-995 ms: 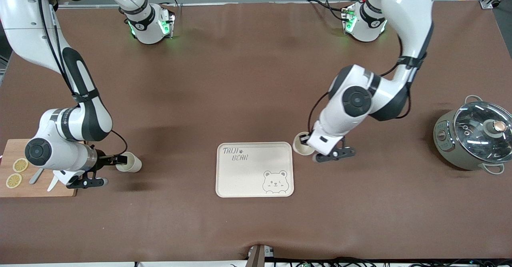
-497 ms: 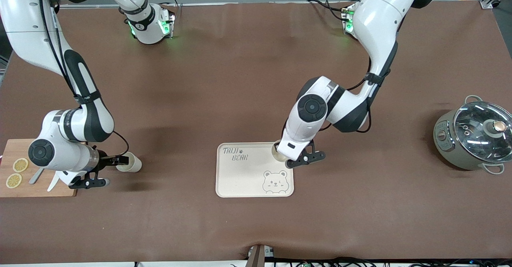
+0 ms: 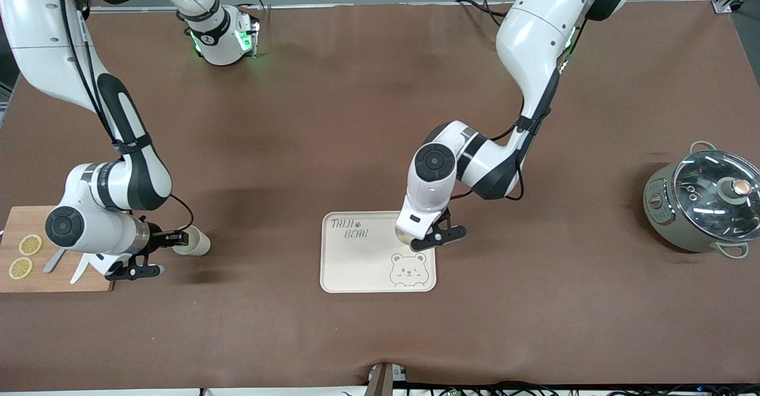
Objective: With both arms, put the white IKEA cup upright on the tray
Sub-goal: 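Carry the cup onto the tray with the left gripper while the right gripper holds, then open the left gripper on the tray while the right gripper carries its cup over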
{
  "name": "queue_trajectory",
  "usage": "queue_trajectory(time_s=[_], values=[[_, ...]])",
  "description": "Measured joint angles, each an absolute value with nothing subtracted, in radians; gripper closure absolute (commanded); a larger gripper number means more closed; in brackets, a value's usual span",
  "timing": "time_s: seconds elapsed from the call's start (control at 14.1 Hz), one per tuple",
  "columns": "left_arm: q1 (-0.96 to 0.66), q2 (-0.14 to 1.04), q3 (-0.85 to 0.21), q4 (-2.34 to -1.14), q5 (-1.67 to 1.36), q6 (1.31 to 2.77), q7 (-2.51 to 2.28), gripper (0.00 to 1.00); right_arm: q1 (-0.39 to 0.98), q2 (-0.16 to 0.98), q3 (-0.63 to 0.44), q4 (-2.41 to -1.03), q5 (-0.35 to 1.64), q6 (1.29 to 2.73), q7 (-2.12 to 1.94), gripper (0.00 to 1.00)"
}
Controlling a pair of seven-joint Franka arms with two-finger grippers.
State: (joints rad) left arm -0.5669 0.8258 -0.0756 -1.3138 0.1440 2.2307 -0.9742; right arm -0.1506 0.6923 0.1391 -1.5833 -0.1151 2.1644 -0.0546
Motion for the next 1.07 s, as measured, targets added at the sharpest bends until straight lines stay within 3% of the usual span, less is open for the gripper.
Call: queue_trajectory(time_s=[0.28,0.78,0.85,0.92,0.99,1.07], values=[[-0.583,0.851,-0.074,-1.312,0.144,2.277,-1.004,1.00,-0.146,0.692,0.140,-1.583,-0.115,2.165,-0.055,1.00],[-0.600,0.877,-0.072,-1.310,0.144,2.318,-1.018,0.96,-0.139,0.688,0.143,-1.580,-0.113,2.162,-0.056,1.00],[-0.600,0.878,-0.071,-1.310,0.144,2.318,-1.018,0.85,-0.139,0.688,0.143,-1.580,-0.113,2.162,-0.056,1.00],[-0.600,0.879,-0.071,-1.310,0.144,2.318,-1.018,0.19,-0.139,0.688,0.143,-1.578,-0.113,2.163,-0.056,1.00],[-0.600,0.880,-0.070,-1.310,0.144,2.318,-1.018,0.00,-0.138,0.688,0.144,-1.575,-0.113,2.163,-0.056,1.00],[-0.600,0.880,-0.068,-1.310,0.145,2.318,-1.018,0.00,-0.136,0.687,0.147,-1.566,-0.113,2.154,-0.056,1.00]])
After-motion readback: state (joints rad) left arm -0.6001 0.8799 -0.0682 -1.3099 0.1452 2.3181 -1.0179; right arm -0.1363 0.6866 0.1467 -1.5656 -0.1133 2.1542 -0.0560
